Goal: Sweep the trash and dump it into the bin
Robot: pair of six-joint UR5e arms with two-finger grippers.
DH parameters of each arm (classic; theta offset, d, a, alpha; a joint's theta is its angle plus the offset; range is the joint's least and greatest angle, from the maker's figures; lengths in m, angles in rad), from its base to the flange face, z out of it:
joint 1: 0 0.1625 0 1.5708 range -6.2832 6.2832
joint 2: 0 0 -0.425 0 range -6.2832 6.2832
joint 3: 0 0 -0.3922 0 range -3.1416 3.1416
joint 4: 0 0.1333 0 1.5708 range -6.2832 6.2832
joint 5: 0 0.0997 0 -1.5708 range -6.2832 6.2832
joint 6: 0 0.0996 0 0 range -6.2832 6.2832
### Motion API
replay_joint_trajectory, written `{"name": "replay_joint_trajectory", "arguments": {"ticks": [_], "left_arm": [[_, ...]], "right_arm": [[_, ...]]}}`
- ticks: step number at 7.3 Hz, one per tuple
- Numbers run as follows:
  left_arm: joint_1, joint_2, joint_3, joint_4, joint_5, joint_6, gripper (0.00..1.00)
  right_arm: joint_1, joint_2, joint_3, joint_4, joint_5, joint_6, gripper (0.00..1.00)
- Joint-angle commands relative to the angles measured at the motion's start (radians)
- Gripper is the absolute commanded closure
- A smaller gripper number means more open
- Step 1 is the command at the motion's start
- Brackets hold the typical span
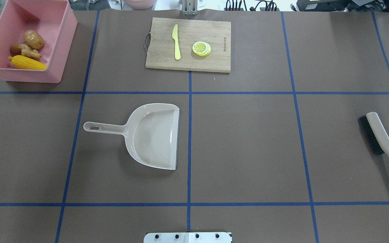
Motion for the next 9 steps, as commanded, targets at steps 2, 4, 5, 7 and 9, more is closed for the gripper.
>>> {"name": "replay_joint_trajectory", "arguments": {"ticks": [2,4,5,7,9], "left_arm": [[0.0,0.002,0.001,0.002,-0.001,0.0,0.02],[0.0,0.003,0.006,0.0,-0.001,0.0,0.02],[0.0,0.003,0.006,0.0,-0.001,0.0,0.02],[0.002,0.002,0.003,-0.001,-0.001,0.0,0.02],[0.002,0.002,0.004,-0.001,-0.001,0.0,0.02]], "right_arm": [[0.0,-0.001,0.003,0.0,0.005,-0.001,0.0],[0.0,-0.001,0.003,0.006,0.009,-0.007,0.0],[0.0,-0.001,0.003,0.006,0.017,-0.007,0.0],[0.0,-0.001,0.003,0.008,0.017,-0.007,0.0],[0.0,0.007,0.003,0.006,0.011,-0.007,0.0]]}}
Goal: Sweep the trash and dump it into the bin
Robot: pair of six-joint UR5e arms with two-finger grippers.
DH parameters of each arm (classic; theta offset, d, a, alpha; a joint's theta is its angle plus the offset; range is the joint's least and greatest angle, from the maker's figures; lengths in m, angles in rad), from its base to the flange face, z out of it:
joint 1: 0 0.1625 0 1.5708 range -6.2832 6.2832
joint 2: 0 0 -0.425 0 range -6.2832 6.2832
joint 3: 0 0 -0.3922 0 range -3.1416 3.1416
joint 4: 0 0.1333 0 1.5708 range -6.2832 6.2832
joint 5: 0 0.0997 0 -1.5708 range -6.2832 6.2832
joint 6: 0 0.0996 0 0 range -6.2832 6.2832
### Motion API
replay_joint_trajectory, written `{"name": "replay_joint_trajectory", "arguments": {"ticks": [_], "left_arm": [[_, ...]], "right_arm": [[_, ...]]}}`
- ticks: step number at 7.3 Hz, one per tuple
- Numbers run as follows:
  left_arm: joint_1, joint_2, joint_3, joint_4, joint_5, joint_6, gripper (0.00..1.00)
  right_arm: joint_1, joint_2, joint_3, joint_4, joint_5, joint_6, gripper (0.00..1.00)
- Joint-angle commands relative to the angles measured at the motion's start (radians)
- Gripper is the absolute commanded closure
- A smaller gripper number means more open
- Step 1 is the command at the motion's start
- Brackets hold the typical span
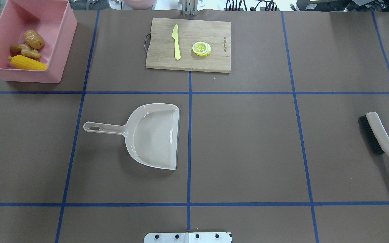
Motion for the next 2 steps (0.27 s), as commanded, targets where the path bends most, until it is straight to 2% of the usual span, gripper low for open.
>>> {"name": "replay_joint_trajectory", "arguments": {"ticks": [1,2], "left_arm": [[0.0,0.0,0.0,0.0,0.0,0.0,0.02],[0.0,0.0,0.0,0.001,0.0,0.0,0.02]], "right_arm": [[0.0,0.011,0.0,0.0,-0.007,0.0,0.0],[-0.002,0.011,-0.001,0.0,-0.007,0.0,0.0]]}}
